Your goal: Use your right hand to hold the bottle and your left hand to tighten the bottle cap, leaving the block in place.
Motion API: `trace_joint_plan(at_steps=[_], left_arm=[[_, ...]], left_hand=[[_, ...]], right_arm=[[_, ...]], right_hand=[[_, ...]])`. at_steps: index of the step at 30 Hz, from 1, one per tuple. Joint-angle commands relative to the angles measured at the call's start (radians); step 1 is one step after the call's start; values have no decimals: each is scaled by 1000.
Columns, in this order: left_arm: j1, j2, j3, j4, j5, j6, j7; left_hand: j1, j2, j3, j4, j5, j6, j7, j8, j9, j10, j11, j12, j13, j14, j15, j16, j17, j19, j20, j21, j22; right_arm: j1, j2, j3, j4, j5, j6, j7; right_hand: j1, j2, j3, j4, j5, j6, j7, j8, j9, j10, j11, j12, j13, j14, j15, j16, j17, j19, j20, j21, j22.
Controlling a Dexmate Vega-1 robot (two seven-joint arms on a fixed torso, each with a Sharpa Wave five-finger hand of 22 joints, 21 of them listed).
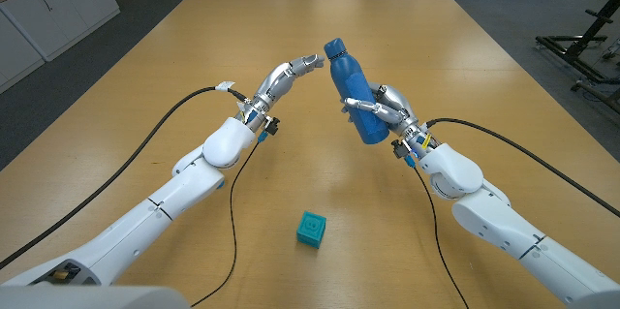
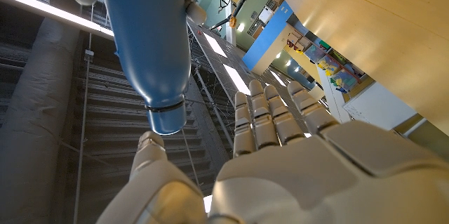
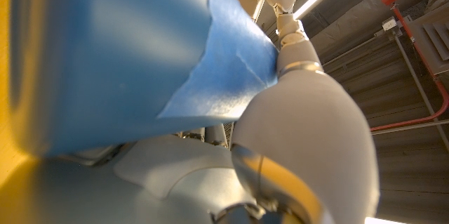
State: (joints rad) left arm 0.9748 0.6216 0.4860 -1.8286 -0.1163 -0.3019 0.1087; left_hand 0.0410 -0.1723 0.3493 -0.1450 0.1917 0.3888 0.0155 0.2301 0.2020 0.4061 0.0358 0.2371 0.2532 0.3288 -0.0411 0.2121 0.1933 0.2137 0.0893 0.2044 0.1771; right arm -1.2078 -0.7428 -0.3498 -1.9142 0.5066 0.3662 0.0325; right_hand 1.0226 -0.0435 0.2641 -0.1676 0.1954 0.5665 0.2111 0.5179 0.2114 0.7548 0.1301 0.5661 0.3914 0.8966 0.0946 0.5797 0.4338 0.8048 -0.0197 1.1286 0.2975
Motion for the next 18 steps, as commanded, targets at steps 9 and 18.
trace_joint_plan(at_steps=[9,18], left_arm=[[-5,2,7,-9,-8,2,-11],[-15,-3,17,-4,-10,17,-18]], left_hand=[[-15,-4,-13,2,-1,8,-3,10,4,12,-2,9,3,5,-1,4,3,9,4,2,2],[-18,-4,-17,4,0,9,-4,10,4,13,-1,9,3,6,-2,4,3,10,6,2,2]], right_arm=[[3,-3,-12,0,0,-19,2],[-11,-12,-9,-22,-4,7,13]], right_hand=[[199,209,147,45,-2,318,-257,2,4,260,-251,-4,4,223,-304,1,6,66,-205,11,1],[199,209,148,45,-2,318,-257,1,4,260,-250,-6,5,223,-304,0,8,65,-206,14,-2]])
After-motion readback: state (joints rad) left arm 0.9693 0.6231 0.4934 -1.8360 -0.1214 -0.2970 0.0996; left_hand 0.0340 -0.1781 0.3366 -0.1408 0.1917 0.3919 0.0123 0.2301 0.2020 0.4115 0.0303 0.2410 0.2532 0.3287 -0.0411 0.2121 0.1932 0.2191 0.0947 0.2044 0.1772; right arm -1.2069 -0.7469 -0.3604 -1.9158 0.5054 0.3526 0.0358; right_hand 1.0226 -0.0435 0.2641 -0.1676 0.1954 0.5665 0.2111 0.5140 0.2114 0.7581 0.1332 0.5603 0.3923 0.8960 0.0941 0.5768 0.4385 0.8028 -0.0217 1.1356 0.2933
